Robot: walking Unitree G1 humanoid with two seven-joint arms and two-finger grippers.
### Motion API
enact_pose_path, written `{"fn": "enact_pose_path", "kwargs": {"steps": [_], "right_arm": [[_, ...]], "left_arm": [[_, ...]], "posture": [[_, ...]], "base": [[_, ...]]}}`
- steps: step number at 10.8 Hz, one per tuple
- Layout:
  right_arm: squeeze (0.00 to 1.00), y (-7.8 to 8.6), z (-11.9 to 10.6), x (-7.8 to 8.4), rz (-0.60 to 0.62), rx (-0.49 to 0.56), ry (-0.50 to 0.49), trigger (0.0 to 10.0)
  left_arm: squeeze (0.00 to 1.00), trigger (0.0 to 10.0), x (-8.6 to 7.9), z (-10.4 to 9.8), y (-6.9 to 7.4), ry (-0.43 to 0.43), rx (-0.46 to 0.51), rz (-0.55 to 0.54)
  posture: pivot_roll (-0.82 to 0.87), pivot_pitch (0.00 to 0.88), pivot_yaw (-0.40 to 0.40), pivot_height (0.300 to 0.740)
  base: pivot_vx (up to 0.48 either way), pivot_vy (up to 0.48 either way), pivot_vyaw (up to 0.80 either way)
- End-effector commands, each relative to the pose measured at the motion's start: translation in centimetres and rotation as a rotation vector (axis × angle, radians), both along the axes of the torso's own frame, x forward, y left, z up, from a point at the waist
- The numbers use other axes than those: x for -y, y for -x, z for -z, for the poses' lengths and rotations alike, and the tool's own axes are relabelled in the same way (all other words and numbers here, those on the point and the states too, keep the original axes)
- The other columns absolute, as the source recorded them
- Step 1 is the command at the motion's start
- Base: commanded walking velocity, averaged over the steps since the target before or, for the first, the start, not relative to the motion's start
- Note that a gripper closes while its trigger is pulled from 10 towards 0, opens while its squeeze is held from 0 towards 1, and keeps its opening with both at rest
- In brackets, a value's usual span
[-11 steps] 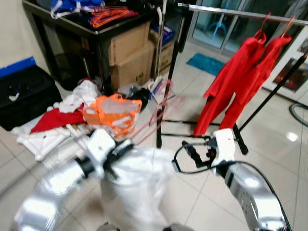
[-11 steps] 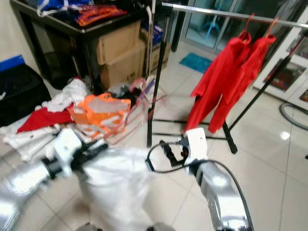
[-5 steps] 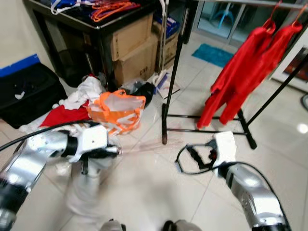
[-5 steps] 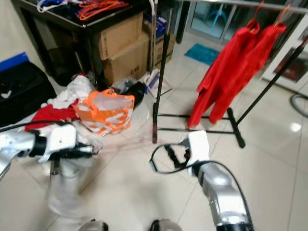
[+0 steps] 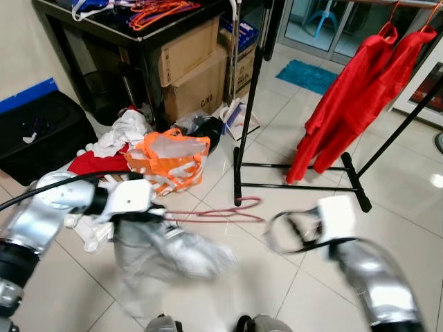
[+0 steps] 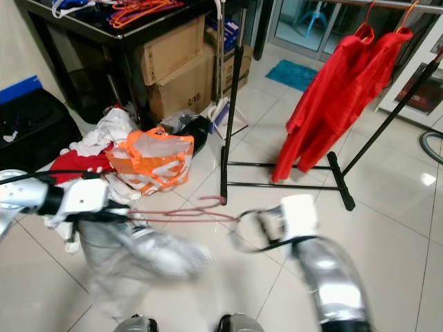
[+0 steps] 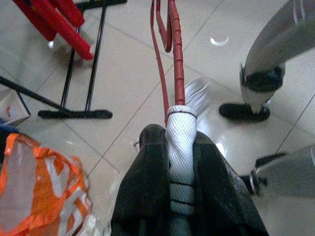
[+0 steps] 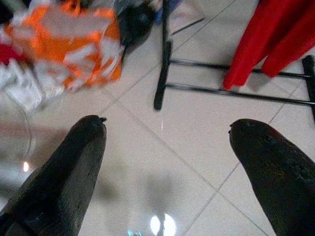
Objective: Hang hanger
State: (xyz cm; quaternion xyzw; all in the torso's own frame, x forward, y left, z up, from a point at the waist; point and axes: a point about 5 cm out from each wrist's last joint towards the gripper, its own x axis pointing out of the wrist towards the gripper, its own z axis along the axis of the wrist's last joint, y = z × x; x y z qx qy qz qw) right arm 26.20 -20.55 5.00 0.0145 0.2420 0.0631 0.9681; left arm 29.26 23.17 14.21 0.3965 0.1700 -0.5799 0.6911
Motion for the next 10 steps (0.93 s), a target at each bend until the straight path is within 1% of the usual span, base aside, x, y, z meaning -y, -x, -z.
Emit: {"fn": "enact_pose_path", "kwargs": {"steps": [1,2,3,4,5,6,7,8,9,10], "right_arm": [[0.0,-0.5,-0.9,2.0,0.075,0.045,-0.001,10.0],[0.0,-0.5,-0.7,3.1,0.097,0.036,0.046,10.0],[0.0,-0.5,0.1,4.1,0.108,-0.007,0.123,10.0],[0.0,-0.6,1.7,4.2,0.072,-0.094,0.187,10.0],[0.0,-1.1,2.9,2.3,-0.002,-0.153,0.116,10.0],[0.0,-1.5,3.8,-0.4,-0.112,-0.2,0.033,10.0],[0.0,-1.7,4.3,-1.9,-0.155,-0.223,-0.004,10.0],[0.0,-2.0,4.5,-2.7,-0.161,-0.225,-0.031,10.0],[0.0,-2.7,4.4,-3.7,-0.151,-0.211,-0.09,10.0],[0.0,-3.2,4.2,-4.0,-0.138,-0.203,-0.127,10.0]], "left_arm": [[0.0,10.0,-0.8,-2.0,-0.8,-0.014,0.098,-0.008],[0.0,10.0,-0.8,-2.4,-1.0,0.004,0.13,-0.008],[0.0,10.0,-0.6,-3.2,-1.1,0.037,0.163,0.007],[0.0,10.0,0.5,-4.5,-1.1,0.113,0.212,0.072],[0.0,10.0,2.1,-6.1,-0.7,0.208,0.244,0.142],[0.0,10.0,3.0,-7.5,-0.2,0.246,0.261,0.195],[0.0,10.0,3.1,-8.3,0.2,0.25,0.261,0.217],[0.0,10.0,3.0,-8.6,0.6,0.249,0.249,0.231],[0.0,10.0,2.9,-8.9,1.0,0.242,0.229,0.245],[0.0,10.0,2.8,-9.1,1.4,0.237,0.208,0.243]], "posture": [[0.04,0.123,-0.018,0.74],[0.04,0.123,-0.02,0.74],[0.04,0.122,-0.019,0.74],[0.04,0.122,-0.02,0.74],[0.05,0.124,-0.025,0.74],[0.06,0.128,-0.032,0.74],[0.06,0.128,-0.032,0.74],[0.06,0.128,-0.032,0.74],[0.08,0.136,-0.04,0.74],[0.09,0.139,-0.048,0.74]], "base": [[0.0,0.0,0.0],[0.0,0.0,0.0],[0.0,0.0,0.0],[0.0,0.0,0.0],[0.0,0.0,0.0],[0.0,0.0,0.0],[0.0,0.0,0.0],[0.0,0.0,0.0],[0.0,0.0,0.0],[0.0,0.0,0.0]]}}
